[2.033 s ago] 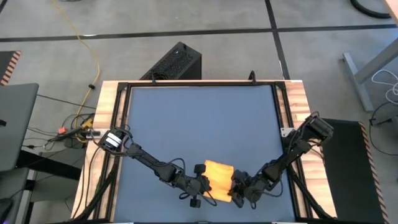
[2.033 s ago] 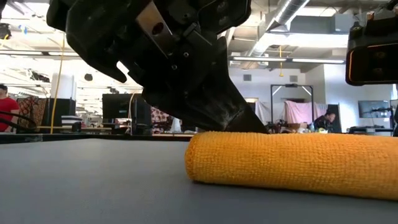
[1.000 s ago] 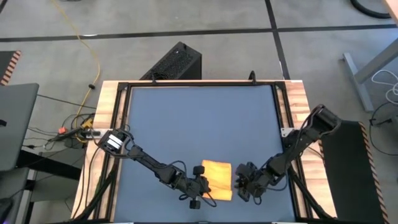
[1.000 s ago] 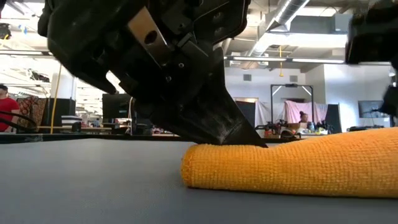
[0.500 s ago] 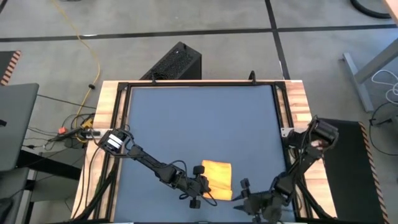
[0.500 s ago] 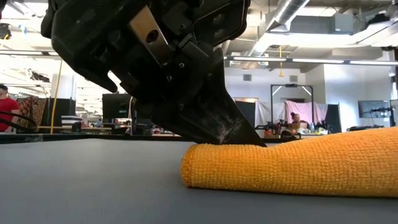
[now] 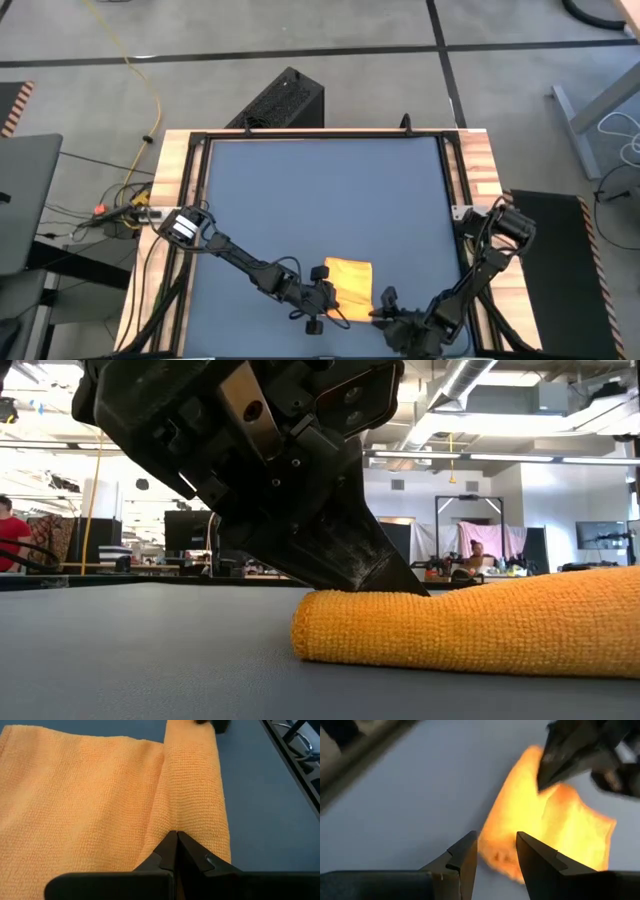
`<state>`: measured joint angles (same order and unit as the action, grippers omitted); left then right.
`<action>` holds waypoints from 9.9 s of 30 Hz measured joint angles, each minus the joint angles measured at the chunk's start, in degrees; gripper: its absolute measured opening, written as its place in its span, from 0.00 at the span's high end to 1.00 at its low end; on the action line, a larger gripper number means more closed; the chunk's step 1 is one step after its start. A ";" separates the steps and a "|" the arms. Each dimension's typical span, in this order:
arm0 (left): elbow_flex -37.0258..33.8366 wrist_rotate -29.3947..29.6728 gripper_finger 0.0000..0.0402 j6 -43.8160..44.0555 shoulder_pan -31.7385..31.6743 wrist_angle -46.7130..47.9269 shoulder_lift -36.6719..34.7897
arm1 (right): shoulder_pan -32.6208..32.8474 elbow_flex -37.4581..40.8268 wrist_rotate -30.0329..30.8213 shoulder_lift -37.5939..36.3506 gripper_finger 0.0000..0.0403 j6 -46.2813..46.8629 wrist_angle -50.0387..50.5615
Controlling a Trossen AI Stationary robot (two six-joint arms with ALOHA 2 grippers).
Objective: Roll towel into tight, uniform cylinder
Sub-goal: Roll the orange microfiber towel
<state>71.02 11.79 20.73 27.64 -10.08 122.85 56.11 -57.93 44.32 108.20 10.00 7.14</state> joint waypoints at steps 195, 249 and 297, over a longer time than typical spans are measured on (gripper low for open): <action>1.64 -9.81 0.82 -3.51 2.58 23.38 -15.89 | -17.05 10.21 -35.20 -0.78 0.94 39.76 -22.09; 7.18 9.90 0.42 -8.69 8.31 12.97 -3.15 | -23.97 10.16 -44.44 -0.63 0.94 43.49 -25.75; 7.19 -7.65 0.96 13.46 4.98 15.31 -0.96 | -17.45 10.34 -25.34 -9.02 0.51 34.29 -12.17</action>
<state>78.22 4.14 34.20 32.62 5.23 121.89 38.66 -47.59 18.97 99.18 44.30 -5.04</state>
